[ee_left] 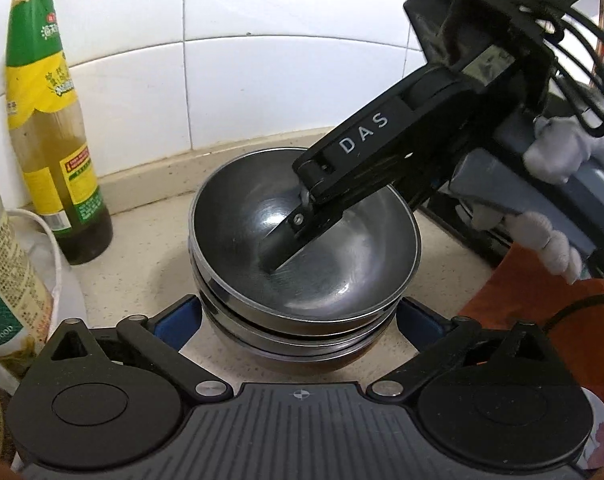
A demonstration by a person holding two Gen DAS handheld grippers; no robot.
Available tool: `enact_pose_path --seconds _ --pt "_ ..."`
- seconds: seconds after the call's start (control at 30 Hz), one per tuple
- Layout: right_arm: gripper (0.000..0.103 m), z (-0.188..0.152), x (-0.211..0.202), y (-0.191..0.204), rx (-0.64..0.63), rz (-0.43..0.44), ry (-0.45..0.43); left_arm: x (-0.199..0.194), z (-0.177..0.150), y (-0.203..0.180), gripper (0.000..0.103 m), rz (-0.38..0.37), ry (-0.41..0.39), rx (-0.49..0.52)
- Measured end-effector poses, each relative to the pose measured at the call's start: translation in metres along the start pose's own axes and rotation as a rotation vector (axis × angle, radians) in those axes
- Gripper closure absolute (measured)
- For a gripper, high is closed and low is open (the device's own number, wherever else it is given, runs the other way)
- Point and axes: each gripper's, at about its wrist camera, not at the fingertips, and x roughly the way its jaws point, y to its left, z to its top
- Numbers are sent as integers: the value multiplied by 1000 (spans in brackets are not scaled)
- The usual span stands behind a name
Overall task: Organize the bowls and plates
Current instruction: 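Carry the dark bowl and lower it onto the stacked steel bowls, then grasp the rim of the three stacked steel bowls with both grippers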
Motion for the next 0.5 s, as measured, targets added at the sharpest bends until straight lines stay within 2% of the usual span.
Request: enact_pose_path --seconds 0.07,0.23,0.5 --pt "34 0 5 -2 19 29 15 0 -1 1 0 -6 -3 3" --pt "29 2 14 -2 23 65 30 -1 -8 6 0 4 52 42" --pt "28 2 16 -3 14 92 39 30 -10 8 0 -15 101 69"
